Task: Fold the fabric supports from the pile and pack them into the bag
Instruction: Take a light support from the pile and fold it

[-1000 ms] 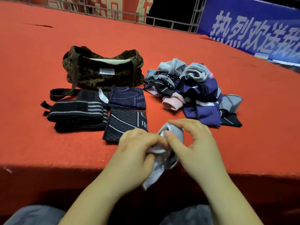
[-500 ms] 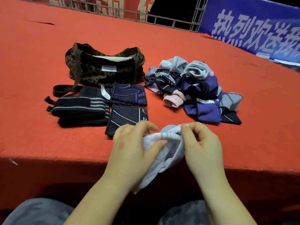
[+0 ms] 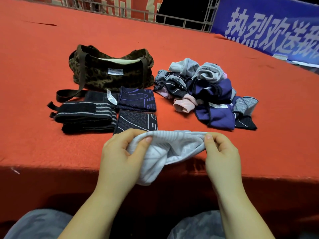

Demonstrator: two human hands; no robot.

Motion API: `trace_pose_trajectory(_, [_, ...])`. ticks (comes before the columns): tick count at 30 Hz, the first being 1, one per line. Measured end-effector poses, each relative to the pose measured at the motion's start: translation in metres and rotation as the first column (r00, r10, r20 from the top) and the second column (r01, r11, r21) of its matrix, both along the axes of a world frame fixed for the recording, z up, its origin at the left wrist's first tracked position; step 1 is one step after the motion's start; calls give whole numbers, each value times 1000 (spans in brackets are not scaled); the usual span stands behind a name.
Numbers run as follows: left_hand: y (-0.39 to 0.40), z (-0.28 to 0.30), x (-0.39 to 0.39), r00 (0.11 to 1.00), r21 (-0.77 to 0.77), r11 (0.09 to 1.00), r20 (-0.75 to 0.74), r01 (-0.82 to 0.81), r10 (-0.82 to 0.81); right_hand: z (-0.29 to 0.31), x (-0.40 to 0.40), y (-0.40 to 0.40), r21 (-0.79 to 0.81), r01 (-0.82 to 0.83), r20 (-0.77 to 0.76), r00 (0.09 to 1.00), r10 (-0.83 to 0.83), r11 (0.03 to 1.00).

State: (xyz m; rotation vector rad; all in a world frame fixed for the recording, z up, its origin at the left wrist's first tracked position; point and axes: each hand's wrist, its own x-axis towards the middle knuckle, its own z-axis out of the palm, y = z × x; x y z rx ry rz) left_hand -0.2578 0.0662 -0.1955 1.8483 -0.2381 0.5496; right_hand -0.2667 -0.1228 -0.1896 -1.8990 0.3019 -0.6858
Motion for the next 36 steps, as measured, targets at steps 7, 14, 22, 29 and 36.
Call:
trace_pose_trajectory(7, [11,-3,4,994,-107,993,-96,-53,43,-6,2,-12,150,38,1,999,-39,988])
trace_pose_trajectory(14, [20,-6,7,986,-130,984,-133,-120,103,-4,-2,-19,324,53,19,998,-63,945])
trace_pose_trajectory(22, [48,10,5,951,26,970,-204,243,-233,14,-11,-24,344,-49,108,994,13,938])
trace_pose_trajectory(29, [36,15,-8,849,150,860,-312,488,-428,23,-20,12,-28,-195,85,977,196,980])
trace_pose_trajectory(36, [3,-5,-25,886,228,876,-305,424,-350,16,-18,31,-9,-192,33,981,192,981])
